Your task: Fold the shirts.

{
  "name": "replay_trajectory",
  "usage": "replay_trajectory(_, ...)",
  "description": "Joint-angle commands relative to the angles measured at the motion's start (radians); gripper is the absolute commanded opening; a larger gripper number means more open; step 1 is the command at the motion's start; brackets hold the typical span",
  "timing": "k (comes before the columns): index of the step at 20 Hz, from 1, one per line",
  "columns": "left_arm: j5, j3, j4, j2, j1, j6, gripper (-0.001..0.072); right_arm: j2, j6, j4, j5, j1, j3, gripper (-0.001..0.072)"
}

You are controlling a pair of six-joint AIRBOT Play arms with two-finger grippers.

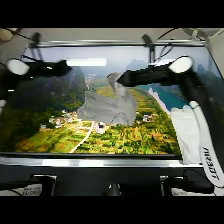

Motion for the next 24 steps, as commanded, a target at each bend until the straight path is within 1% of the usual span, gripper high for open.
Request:
replay_trajectory(1,-0.087,0.000,0.087,0.182,0.198,-0.004,0.0019,-0.166,-0.010,0.095,-0.211,0.154,0.001,0.0018)
replay_trajectory(4,-0.131,0.000,0.087,0.253,0.224,0.027,0.0019,-0.299,-0.011,0.230,-0.257,0.230,0.000,0.0024)
replay_trajectory(5,-0.136,0.000,0.087,0.264,0.214,0.028,0.0019,-0.332,-0.016,0.254,-0.291,0.256,0.000,0.0177)
replay_trajectory(6,-0.138,0.000,0.087,0.266,0.203,0.037,0.0019,-0.352,-0.016,0.261,-0.335,0.274,0.000,0.0642)
replay_trajectory(7,-0.138,-0.001,0.087,0.266,0.190,0.046,0.0019,-0.355,-0.026,0.256,-0.354,0.283,0.000,0.0684)
replay_trajectory(9,-0.140,-0.014,0.087,0.265,0.176,0.057,0.0019,-0.333,-0.059,0.240,-0.313,0.256,0.001,0.0696)
replay_trajectory(11,-0.153,-0.026,0.088,0.265,0.180,0.076,0.0019,-0.278,-0.067,0.127,-0.182,0.172,0.000,0.0695)
replay_trajectory(13,-0.154,-0.037,0.088,0.265,0.185,0.096,0.0020,-0.207,-0.027,-0.062,-0.006,0.045,0.000,0.0697)
replay_trajectory(16,-0.154,-0.049,0.088,0.265,0.185,0.099,0.0020,-0.124,0.079,-0.474,0.299,-0.171,-0.001,0.0695)
replay_trajectory(17,-0.154,-0.055,0.087,0.265,0.184,0.098,0.0020,-0.123,0.112,-0.577,0.378,-0.225,-0.008,0.0685)
replay_trajectory(18,-0.153,-0.061,0.087,0.265,0.180,0.099,0.0020,-0.122,0.139,-0.621,0.411,-0.267,-0.035,0.0668)
replay_trajectory(20,-0.154,-0.072,0.087,0.265,0.174,0.099,0.0020,-0.127,0.154,-0.559,0.360,-0.307,-0.136,0.0611)
replay_trajectory(22,-0.153,-0.075,0.087,0.264,0.169,0.099,0.0021,-0.159,0.146,-0.443,0.282,-0.296,-0.211,0.0611)
replay_trajectory(24,-0.153,-0.075,0.087,0.264,0.169,0.099,0.0020,-0.208,0.095,-0.294,0.211,-0.268,-0.237,0.0610)
